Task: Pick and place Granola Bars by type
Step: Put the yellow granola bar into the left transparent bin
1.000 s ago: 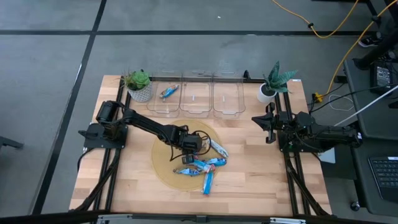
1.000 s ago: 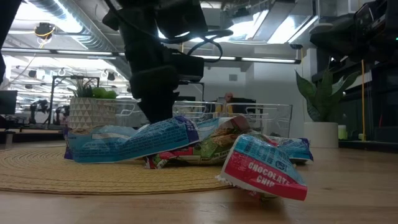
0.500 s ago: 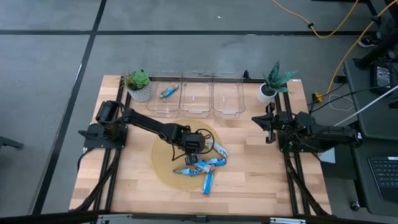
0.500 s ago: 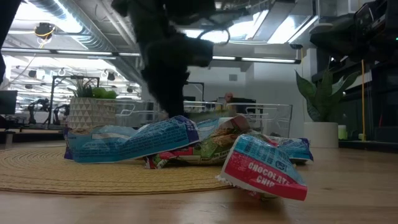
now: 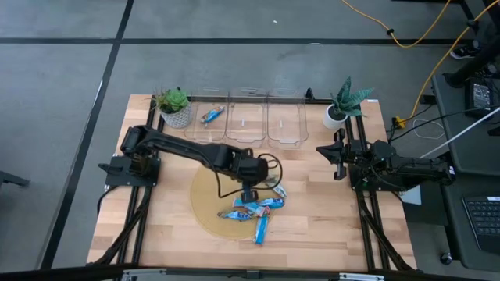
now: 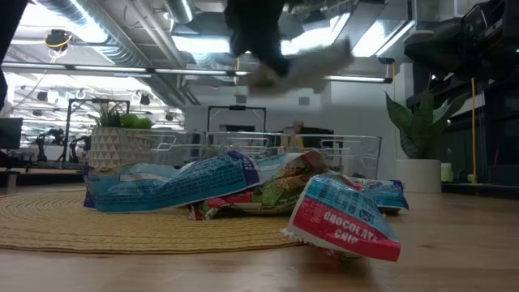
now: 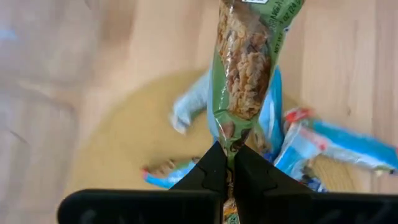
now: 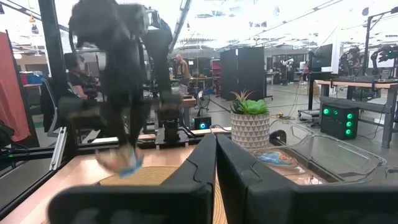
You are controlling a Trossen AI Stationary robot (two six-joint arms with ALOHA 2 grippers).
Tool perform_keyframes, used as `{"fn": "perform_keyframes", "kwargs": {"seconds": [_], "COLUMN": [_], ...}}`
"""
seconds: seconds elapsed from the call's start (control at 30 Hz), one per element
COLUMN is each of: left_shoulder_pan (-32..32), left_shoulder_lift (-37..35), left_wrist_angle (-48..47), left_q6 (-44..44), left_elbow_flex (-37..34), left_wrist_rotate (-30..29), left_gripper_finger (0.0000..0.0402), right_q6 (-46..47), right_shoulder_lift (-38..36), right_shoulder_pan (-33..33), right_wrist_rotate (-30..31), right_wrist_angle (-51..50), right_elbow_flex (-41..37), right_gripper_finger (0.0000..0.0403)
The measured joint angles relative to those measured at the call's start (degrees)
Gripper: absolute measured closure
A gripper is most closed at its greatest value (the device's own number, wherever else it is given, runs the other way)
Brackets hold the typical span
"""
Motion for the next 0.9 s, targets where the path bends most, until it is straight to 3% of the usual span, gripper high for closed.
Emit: {"fn": "perform_keyframes", "kwargs": {"seconds": [0.33,0.63,0.9], "left_shoulder_pan": [2.7,5.8,11.4], "left_shoulder_lift": [0.0,-1.9,-8.5], "left_wrist_angle": [-3.0,-7.1,-17.1], "left_q6": [4.2,5.2,4.7], "left_elbow_flex": [11.9,12.9,12.9], "left_wrist_rotate": [-3.1,-3.2,-10.3], "left_gripper_finger": [0.0391,0.039,0.0393], "right_q6": [0.0,0.0,0.0], "right_shoulder_lift": [0.0,0.0,0.0], "right_shoulder_pan": [0.0,0.0,0.0], "right_wrist_rotate": [0.0,0.0,0.0], "right_wrist_angle": [0.0,0.0,0.0], "right_elbow_flex": [0.0,0.0,0.0], "right_gripper_finger": [0.0386,0.0386,0.0386]}}
